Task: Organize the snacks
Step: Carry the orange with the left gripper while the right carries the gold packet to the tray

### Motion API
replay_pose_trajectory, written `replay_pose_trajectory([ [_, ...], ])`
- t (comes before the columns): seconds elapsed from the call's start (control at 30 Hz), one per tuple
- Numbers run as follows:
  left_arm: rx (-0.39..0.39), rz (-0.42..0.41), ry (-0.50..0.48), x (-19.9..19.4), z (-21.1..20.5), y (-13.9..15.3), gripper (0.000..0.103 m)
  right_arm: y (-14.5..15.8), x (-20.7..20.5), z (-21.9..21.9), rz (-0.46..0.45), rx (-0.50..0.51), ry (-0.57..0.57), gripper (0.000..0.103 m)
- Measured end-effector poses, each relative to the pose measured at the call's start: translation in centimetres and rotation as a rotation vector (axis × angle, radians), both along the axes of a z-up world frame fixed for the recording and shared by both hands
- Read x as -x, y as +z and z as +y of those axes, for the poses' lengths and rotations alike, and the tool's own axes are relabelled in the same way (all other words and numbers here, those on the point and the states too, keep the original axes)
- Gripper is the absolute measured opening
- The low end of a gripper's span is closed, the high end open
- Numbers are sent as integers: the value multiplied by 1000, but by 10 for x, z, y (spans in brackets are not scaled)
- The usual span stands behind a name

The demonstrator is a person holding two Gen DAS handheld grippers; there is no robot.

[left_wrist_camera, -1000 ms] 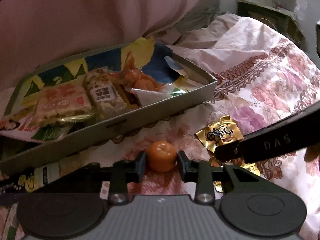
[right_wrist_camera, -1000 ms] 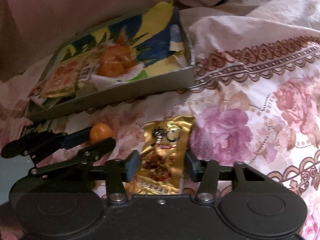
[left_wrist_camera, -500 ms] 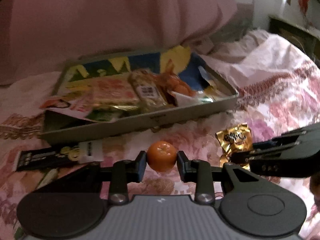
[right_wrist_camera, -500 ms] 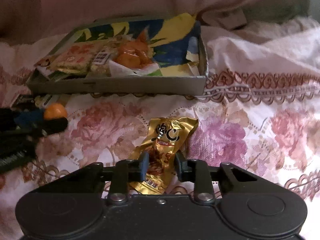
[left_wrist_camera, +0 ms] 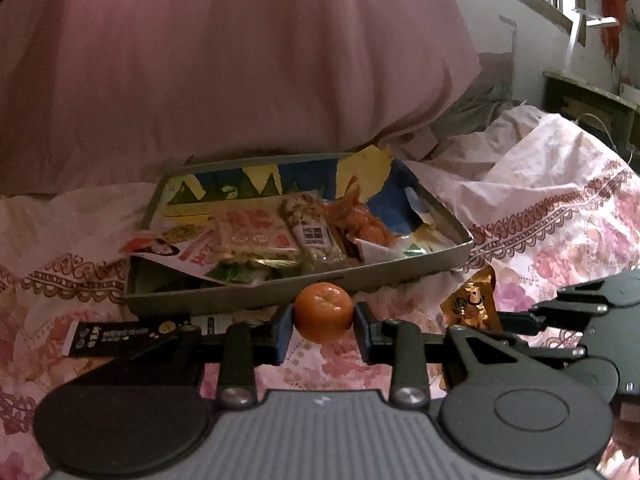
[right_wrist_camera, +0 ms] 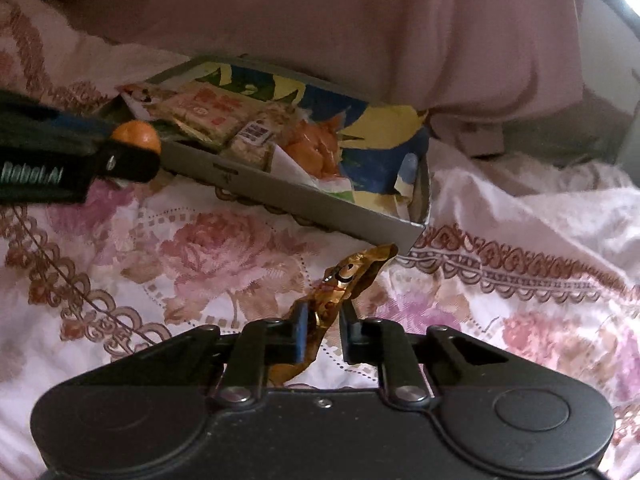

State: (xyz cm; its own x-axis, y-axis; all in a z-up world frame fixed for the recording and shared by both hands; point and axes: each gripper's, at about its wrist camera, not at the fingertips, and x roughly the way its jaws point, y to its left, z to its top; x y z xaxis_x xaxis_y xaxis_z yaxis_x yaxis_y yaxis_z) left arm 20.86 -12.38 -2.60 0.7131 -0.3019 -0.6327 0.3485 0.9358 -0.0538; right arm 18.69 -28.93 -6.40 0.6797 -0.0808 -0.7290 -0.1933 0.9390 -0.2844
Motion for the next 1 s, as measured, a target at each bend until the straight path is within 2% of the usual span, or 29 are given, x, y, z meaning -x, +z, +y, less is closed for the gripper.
replay_pose_trajectory([
  [0.13,20,3,12,-3,4,0,36,0,3,6,-36,71,10,17],
  [0.23,30,-1,25,-6,7,0,36,3,5,5,-30,61,-22,16],
  [0.33,52,0,44,-9,11,1,36,8,8,5,-67,79,-31,14],
  [0.47,78,4,72,-15,15,2,36,17,5,-2,-119,56,-70,14],
  [0.57,89,-1,90,-18,19,5,36,17,0,-6,-117,48,-85,13],
  [0.73,109,0,111,-23,24,6,36,17,-2,-6,-142,76,-92,13],
  [1.0,110,-32,132,-28,25,11,36,41,-5,-18,-279,12,-138,13],
])
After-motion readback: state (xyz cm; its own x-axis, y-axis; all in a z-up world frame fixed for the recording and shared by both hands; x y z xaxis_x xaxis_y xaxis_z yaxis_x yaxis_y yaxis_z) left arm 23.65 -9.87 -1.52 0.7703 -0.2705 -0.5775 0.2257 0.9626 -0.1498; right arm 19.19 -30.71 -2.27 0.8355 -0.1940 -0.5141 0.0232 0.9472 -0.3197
